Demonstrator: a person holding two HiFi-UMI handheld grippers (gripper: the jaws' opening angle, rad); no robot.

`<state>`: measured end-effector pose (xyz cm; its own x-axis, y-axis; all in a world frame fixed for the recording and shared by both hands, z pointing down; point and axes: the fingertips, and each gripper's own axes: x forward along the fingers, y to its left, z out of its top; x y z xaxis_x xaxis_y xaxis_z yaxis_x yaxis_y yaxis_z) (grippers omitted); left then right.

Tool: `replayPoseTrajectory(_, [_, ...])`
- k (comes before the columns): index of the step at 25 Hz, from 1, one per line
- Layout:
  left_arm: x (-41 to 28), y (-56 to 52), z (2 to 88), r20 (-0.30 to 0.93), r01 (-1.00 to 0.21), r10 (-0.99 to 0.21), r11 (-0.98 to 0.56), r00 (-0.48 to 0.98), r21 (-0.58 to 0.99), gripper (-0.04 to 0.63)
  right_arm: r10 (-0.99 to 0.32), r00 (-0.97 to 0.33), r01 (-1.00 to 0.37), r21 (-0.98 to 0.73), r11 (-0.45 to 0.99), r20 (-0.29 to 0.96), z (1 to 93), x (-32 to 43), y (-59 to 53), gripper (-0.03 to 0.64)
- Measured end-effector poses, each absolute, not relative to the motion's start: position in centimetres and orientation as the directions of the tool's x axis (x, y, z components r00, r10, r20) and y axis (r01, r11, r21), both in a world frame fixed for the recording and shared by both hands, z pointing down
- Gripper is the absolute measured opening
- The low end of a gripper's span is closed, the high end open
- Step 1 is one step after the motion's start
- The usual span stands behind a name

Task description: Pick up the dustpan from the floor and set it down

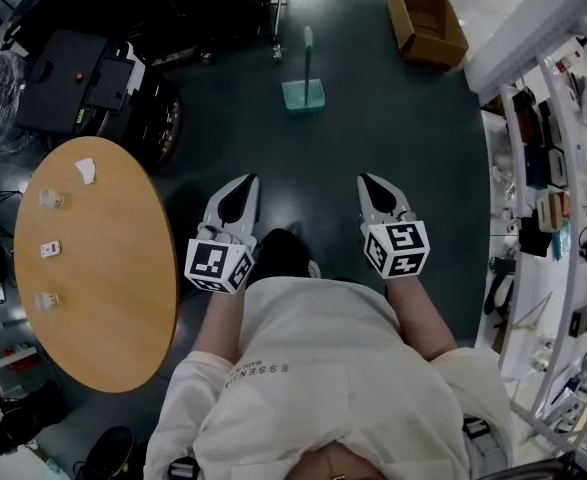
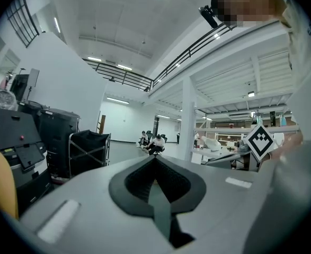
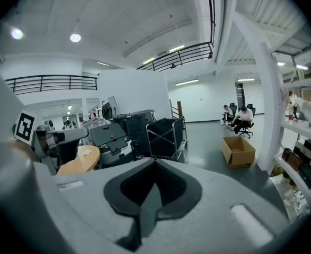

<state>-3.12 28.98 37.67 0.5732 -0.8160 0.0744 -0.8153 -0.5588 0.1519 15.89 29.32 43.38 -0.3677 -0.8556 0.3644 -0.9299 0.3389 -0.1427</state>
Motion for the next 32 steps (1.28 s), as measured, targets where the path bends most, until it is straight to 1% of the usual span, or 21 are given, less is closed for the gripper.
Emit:
replayPoseTrajectory(4, [-4.6,26.5,38.6,0.097,-0.822,-0.820,-0.546,0.564,0.162,0.018,-0.837,-0.373,-0.928,-0.176,0.329,0.402,45.2,14.7,27.0,-0.009])
replayPoseTrajectory(8, [-5.4,21.1,40.3,0.120,-0.819,-0.815,-0.541,0.567,0.194,0.018,-0.832,-0.358,-0.934,-0.163,0.319,0.424,45.9,14.0,22.4,-0.009])
replayPoseTrajectory(15, [-7.5,6.1,42.3,0.130,-0.796,-0.795,-0.551,0.592,0.251,0.018,-0.813,-0.317,-0.948,-0.152,0.278,0.489,47.5,12.3,8.7,-0.009])
replayPoseTrajectory(17, [-8.3,1.3,41.9,0.115,-0.796,-0.801,-0.546,0.588,0.261,0.018,-0.805,-0.298,-0.954,-0.155,0.255,0.512,47.8,11.8,4.4,-0.009])
replayPoseTrajectory(22, [-7.6,-7.8,40.8,0.110,-0.750,-0.752,-0.611,0.650,0.251,0.018,-0.795,-0.248,-0.969,-0.150,0.197,0.554,48.4,10.5,-4.5,-0.009])
replayPoseTrajectory(27, [-7.2,-13.7,42.7,0.165,-0.731,-0.719,-0.624,0.676,0.275,0.018,-0.774,-0.219,-0.976,-0.141,0.168,0.595,49.8,9.9,-11.3,-0.008])
replayPoseTrajectory(32, [-6.7,-18.4,46.3,0.231,-0.734,-0.700,-0.608,0.675,0.303,0.018,-0.746,-0.179,-0.984,-0.099,0.150,0.641,52.8,11.1,-17.3,-0.008])
